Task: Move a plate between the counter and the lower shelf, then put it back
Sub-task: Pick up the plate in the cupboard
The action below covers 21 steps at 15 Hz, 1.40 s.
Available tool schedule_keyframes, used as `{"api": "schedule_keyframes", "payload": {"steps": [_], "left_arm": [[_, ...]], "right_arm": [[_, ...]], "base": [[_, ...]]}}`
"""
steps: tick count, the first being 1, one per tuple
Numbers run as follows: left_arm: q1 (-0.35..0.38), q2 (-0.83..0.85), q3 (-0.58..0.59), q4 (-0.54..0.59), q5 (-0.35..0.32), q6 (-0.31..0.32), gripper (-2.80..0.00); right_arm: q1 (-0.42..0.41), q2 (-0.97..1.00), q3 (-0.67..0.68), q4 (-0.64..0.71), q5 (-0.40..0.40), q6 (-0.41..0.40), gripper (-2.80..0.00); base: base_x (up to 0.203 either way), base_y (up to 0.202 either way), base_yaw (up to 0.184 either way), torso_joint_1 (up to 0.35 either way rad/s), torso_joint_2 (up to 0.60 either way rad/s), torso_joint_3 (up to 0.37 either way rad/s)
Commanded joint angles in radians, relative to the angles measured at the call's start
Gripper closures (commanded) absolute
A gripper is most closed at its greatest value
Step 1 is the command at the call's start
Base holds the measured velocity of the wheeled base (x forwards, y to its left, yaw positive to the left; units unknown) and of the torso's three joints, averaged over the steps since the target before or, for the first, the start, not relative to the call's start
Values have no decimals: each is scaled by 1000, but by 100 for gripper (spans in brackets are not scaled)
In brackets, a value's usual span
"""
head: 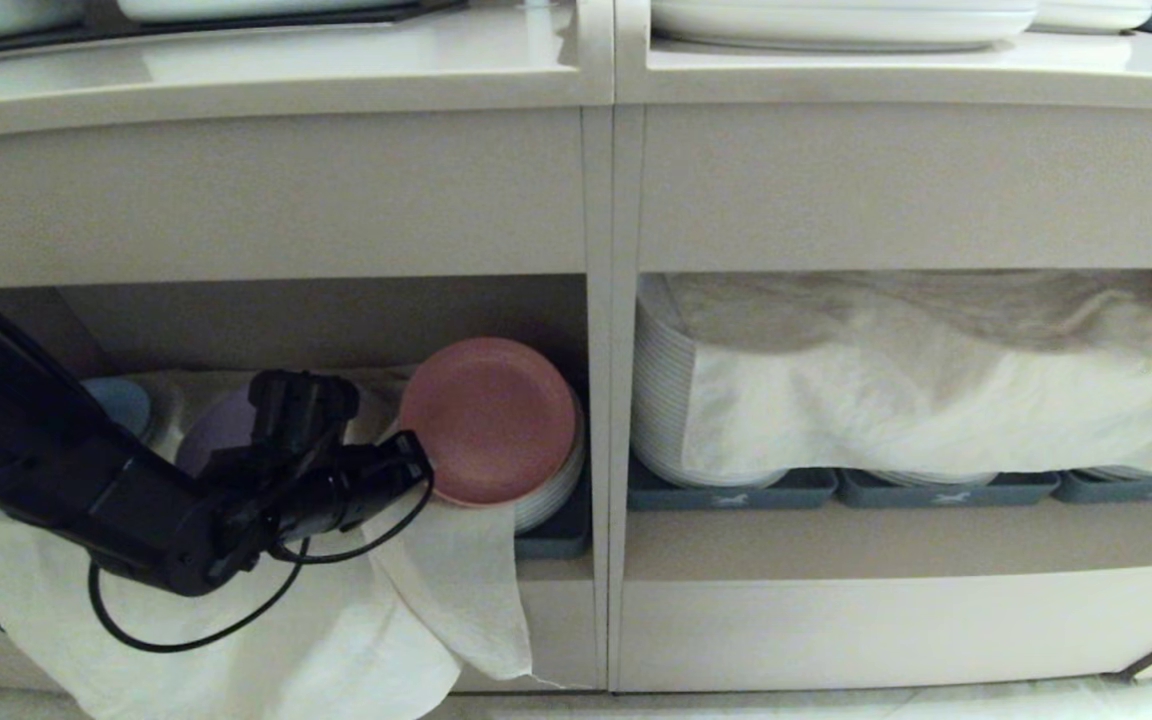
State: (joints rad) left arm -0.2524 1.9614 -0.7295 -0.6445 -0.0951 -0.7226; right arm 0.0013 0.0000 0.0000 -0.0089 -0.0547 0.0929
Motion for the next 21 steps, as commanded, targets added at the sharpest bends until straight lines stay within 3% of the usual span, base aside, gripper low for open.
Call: {"api": "schedule_keyframes", "payload": {"steps": [1,12,21], "left_arm": [[2,-24,19,-3,-2,-5,0],[48,-54,52,-4,-15,-14,0],[58,-66,56,-4,-38,-78,0]], "right_arm": [[0,0,0,0,-1,1,0],[0,0,0,0,-1,1,0],[0,0,0,0,-1,1,0]], "base": [[0,0,0,0,0,0],[0,0,0,0,0,0],[0,0,0,0,0,0]]}}
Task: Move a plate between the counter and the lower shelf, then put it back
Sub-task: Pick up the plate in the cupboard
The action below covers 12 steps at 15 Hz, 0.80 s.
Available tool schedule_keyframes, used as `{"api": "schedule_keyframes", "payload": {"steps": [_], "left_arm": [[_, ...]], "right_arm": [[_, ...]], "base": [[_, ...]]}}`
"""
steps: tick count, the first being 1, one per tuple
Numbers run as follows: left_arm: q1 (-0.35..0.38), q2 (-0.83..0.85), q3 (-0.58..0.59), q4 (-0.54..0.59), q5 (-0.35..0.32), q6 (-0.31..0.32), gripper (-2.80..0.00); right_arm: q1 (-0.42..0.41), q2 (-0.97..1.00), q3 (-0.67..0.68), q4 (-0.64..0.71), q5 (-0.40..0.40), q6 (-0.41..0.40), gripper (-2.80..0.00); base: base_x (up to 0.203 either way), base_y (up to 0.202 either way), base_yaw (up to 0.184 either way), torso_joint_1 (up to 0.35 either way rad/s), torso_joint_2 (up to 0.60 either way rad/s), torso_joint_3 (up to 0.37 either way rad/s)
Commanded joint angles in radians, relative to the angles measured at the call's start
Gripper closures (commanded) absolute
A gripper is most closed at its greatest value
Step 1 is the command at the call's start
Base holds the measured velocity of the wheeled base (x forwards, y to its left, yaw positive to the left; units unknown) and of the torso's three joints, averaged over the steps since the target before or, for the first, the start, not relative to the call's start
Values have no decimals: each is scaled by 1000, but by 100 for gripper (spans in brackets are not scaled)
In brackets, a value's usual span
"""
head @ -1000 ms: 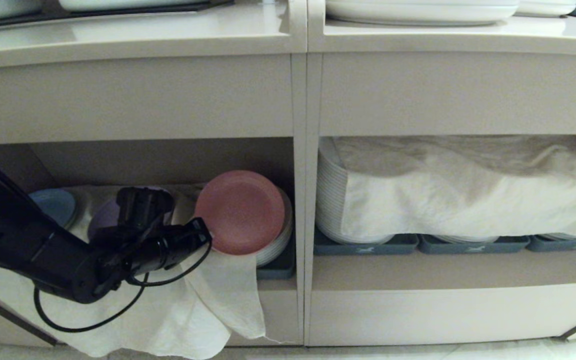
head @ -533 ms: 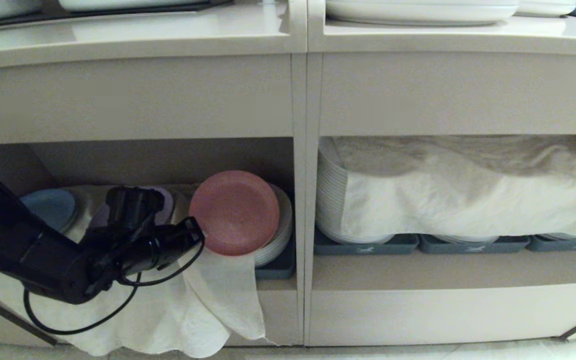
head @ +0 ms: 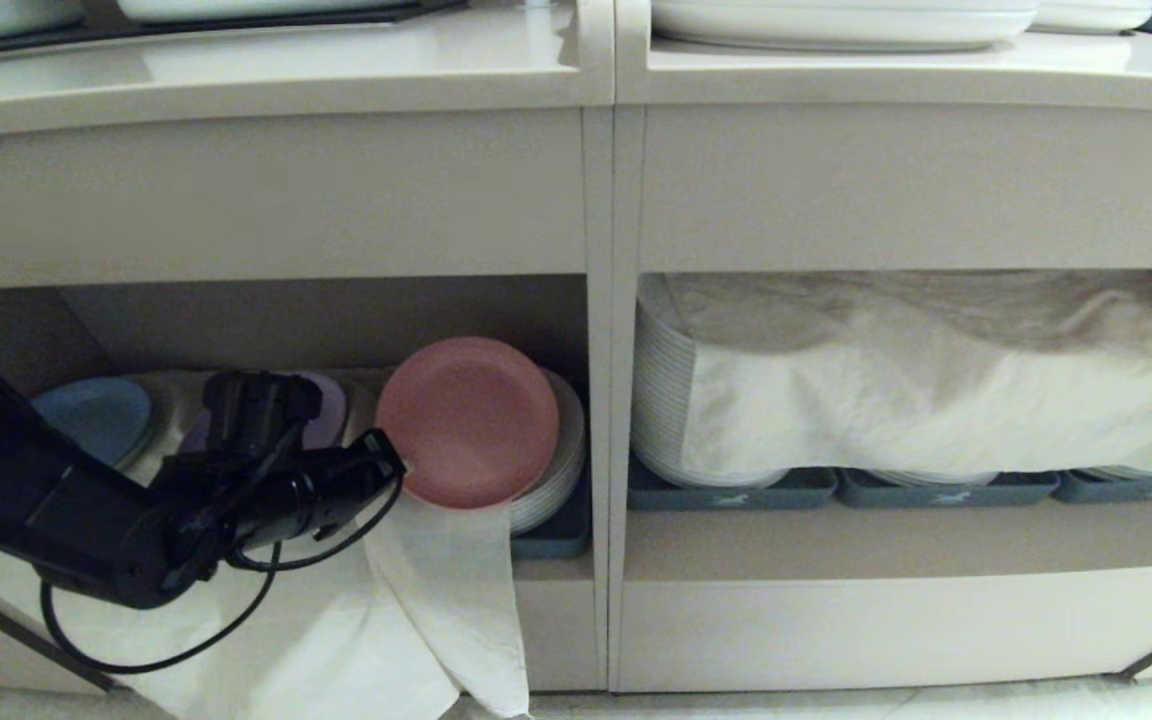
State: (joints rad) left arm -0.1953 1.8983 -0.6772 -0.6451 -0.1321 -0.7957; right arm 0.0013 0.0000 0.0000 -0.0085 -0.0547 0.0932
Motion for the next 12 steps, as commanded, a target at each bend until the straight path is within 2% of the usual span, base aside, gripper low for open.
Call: {"api": "schedule_keyframes", "payload": {"steps": [1,12], "left_arm": [[1,-6,5,-4,-1,-7,0],[10,-41,28,19,-11,-156,0]], "right_arm": [[0,0,0,-1,-1,0,0],[0,0,0,-1,-1,0,0]], "base": [[0,0,0,0,0,0],[0,0,0,0,0,0]]}}
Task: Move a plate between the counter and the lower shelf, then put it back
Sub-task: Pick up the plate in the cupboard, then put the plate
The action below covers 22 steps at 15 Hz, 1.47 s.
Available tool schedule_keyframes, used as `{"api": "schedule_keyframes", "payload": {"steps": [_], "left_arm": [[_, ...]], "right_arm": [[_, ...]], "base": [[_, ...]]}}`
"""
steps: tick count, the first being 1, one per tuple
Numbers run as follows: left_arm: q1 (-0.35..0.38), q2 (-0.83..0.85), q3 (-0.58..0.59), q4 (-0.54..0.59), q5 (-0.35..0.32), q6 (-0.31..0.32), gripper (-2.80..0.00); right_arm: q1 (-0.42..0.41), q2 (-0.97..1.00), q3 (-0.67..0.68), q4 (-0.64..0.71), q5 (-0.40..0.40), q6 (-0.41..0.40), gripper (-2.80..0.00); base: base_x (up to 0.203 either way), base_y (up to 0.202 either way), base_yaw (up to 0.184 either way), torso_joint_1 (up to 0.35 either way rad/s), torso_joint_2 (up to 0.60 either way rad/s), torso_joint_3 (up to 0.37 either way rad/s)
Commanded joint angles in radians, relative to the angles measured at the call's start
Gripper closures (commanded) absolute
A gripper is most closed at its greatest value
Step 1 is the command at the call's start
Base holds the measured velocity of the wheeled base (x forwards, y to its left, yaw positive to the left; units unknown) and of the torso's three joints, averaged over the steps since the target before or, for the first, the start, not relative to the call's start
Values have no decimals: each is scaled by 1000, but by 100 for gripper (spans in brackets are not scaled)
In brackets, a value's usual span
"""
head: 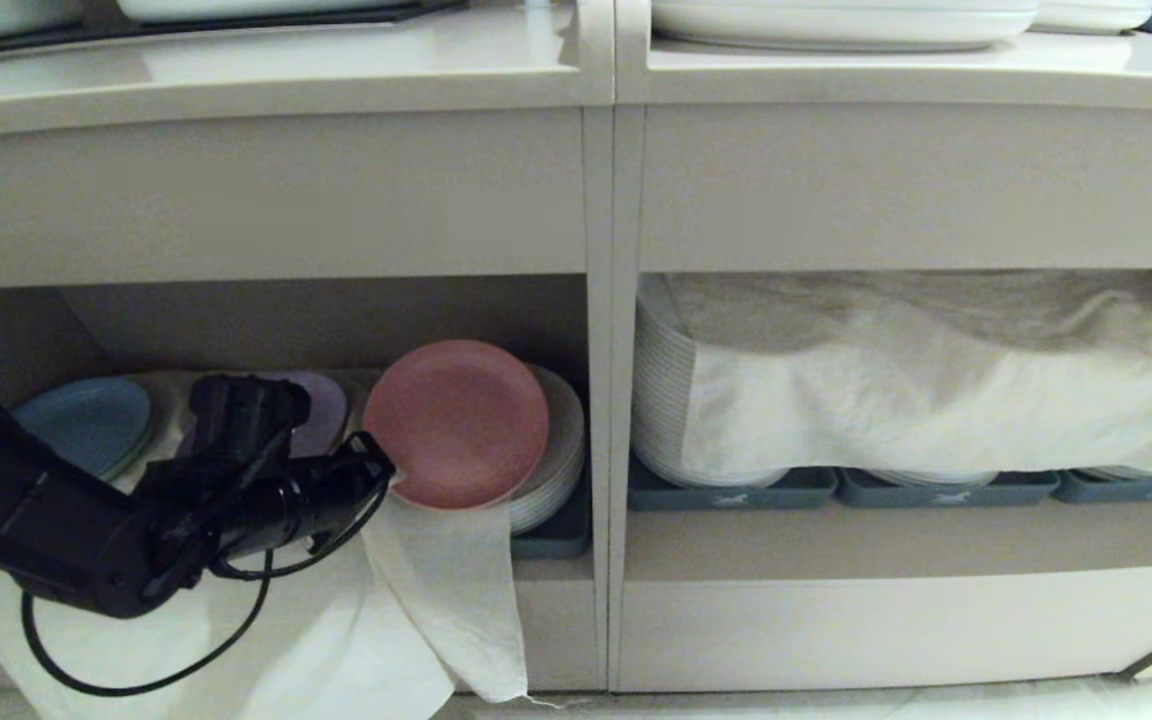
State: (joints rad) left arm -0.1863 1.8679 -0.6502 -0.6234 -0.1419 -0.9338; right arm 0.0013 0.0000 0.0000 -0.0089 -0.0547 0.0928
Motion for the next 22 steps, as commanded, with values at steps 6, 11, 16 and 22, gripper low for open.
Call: {"api": "schedule_keyframes", "payload": {"steps": [6,11,16,22], "left_arm": [[5,-68,45,-2,-1,-89,0],[8,-126,110,0,-1,-119,0],[7,-206,213,4,-1,-125,0],[8,-294,289,4,-1,-128,0]], "right_arm": [[0,0,0,0,-1,1,0],[0,0,0,0,-1,1,0],[0,0,0,0,-1,1,0],[0,0,0,0,-1,1,0]], "base": [[0,0,0,0,0,0],[0,0,0,0,0,0],[0,0,0,0,0,0],[0,0,0,0,0,0]]}}
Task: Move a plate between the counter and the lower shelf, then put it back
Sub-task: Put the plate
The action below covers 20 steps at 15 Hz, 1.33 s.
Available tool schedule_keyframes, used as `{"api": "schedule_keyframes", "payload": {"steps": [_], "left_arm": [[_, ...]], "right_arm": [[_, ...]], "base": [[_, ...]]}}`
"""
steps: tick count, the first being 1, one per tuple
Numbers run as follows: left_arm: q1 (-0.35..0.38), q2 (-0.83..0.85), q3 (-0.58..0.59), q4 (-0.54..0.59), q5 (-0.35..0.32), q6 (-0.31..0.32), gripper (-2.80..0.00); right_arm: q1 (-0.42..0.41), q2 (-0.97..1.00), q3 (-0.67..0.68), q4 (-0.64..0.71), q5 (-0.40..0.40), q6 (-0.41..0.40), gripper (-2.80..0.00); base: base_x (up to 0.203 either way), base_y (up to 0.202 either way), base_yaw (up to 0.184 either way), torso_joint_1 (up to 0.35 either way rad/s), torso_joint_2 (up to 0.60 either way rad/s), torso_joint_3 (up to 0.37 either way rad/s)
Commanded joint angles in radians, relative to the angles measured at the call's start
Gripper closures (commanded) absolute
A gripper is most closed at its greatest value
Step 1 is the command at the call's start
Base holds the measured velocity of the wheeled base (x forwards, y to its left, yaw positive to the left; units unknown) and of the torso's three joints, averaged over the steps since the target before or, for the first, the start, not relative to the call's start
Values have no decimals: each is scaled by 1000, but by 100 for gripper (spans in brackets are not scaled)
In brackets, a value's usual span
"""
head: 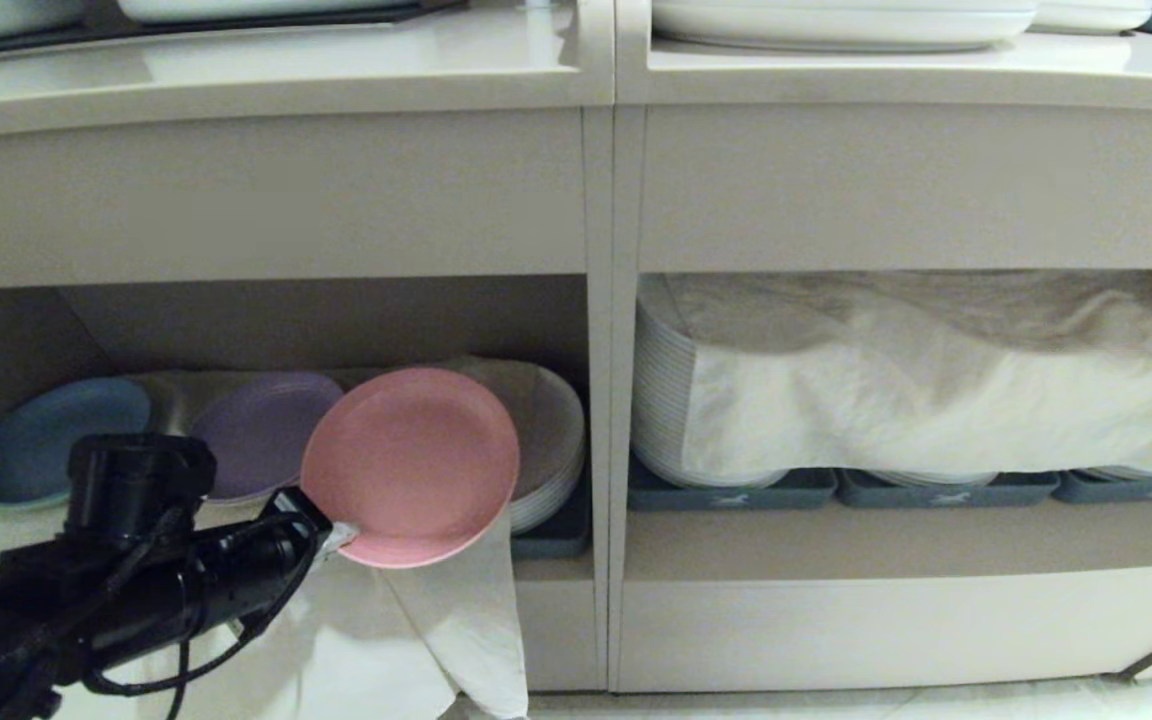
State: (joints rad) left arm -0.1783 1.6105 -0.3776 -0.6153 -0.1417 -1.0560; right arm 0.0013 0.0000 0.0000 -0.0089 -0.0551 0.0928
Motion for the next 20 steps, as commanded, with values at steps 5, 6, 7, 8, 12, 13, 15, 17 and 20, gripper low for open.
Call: {"api": "schedule_keyframes", "payload": {"steps": [5,6,7,8,12,13,15,17,20], "left_arm": [[-1,-113,84,-2,-1,-6,0],[-1,-129,98,3,-1,-6,0],[-1,-145,107,24,-1,-5,0],[-1,-163,116,40,-1,-4,0],[-4,-246,176,52,1,2,0],[-7,-279,185,72,1,9,0],[-10,-344,202,153,1,49,0],[-10,-399,213,213,2,94,0],[-10,-490,215,325,3,209,0]], "right_arm": [[0,0,0,0,0,1,0],[0,0,0,0,0,1,0],[0,0,0,0,0,1,0],[0,0,0,0,0,1,0],[0,0,0,0,0,1,0],[0,0,0,0,0,1,0],[0,0,0,0,0,1,0],[0,0,0,0,0,1,0],[0,0,0,0,0,1,0]], "base": [[0,0,0,0,0,0],[0,0,0,0,0,0],[0,0,0,0,0,0],[0,0,0,0,0,0],[0,0,0,0,0,0],[0,0,0,0,0,0],[0,0,0,0,0,0],[0,0,0,0,0,0],[0,0,0,0,0,0]]}}
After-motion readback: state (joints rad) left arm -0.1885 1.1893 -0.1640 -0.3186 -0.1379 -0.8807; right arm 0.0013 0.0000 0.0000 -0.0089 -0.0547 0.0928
